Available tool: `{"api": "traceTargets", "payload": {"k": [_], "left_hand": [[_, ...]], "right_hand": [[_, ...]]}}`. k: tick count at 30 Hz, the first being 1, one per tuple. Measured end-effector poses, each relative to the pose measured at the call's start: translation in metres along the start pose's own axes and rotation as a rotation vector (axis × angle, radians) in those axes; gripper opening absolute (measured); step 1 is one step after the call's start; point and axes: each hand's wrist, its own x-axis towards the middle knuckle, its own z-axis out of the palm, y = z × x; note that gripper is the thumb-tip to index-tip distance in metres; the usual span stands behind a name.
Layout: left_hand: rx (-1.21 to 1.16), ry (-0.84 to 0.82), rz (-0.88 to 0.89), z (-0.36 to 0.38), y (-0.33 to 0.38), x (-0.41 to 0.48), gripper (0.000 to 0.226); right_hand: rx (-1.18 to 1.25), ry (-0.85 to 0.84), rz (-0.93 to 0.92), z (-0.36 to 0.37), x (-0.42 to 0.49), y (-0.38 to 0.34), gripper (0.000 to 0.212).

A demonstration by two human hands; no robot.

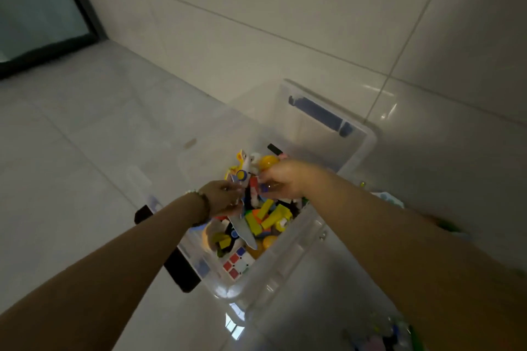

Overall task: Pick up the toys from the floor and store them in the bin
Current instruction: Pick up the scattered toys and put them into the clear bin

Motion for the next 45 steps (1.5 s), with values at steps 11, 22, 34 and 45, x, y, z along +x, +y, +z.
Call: {"api": "traceTargets", "payload": {"k": [11, 22, 34, 45], "left_hand": [[0.538, 0.006, 0.475, 0.033, 0.045, -0.038, 0.048], [0.445, -0.318, 0.571, 0.189, -0.043, -0.075, 0.024], [0.848, -0.179, 0.518, 0.235, -0.184, -0.028, 0.037], [0.652, -0.088, 0.534, 0.241, -0.178, -0.018, 0.015]], "right_hand": [[-0.204, 0.316, -0.468, -0.094, -0.078, 0.020, 0.063], [-0.102, 0.330, -0.145, -0.147, -0.129, 0.254, 0.057], [-0.088, 0.481, -0.313, -0.155, -0.104, 0.365, 0.039], [-0.238, 0.503, -0.378, -0.153, -0.091, 0.369, 0.030]]}}
